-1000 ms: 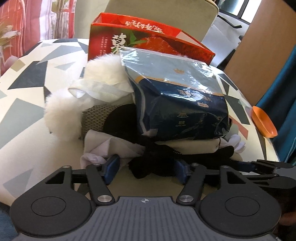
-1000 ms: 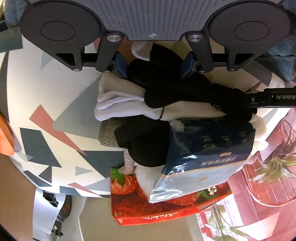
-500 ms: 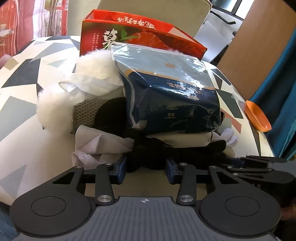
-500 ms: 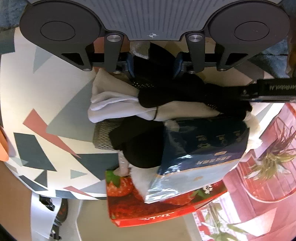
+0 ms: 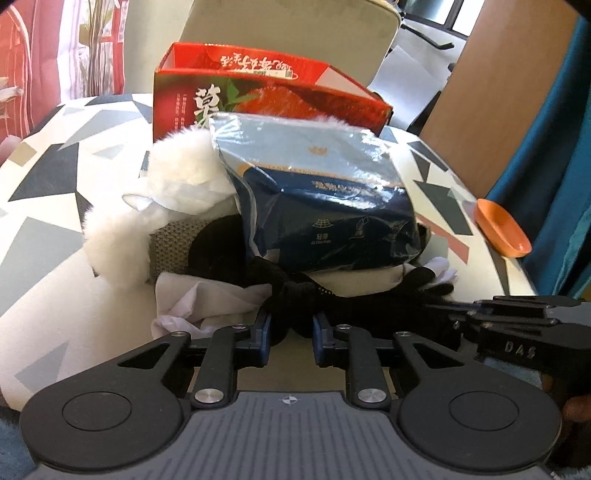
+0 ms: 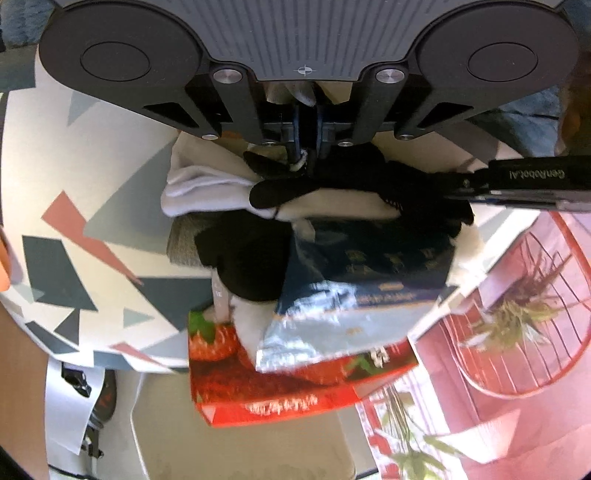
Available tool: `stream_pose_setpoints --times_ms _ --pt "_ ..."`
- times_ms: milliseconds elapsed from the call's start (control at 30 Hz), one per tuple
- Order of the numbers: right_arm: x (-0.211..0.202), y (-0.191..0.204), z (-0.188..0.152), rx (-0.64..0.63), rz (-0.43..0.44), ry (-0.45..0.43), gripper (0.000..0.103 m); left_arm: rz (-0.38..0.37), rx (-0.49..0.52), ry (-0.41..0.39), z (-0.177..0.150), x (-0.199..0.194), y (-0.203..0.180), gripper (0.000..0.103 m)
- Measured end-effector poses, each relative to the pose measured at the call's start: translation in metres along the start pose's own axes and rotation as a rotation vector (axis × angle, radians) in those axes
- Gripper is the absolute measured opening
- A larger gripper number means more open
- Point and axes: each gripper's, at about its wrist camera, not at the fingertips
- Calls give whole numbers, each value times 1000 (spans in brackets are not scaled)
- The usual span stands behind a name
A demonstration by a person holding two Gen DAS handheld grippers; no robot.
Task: Organize soft objects
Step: 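Close the right gripper on the black gloves and lift them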
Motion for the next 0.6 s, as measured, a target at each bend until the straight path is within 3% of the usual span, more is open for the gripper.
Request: stream_pose_setpoints --times_ms 167,467,600 --pt "-21 -1 6 47 66 -56 7 -6 -3 -27 3 -15 -3 23" --pt "-40 20 10 -17 77 -106 7 25 26 -94 6 -39 -6 23" --pt "-41 27 11 -44 67 -111 7 36 28 -88 4 -40 -8 23"
Point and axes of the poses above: each gripper's, at about its wrist camera, not at the fingertips, and x roughly the way its jaws point, y to its left, z to its top, and after that the axes turned 10 degrees about x, right-handed
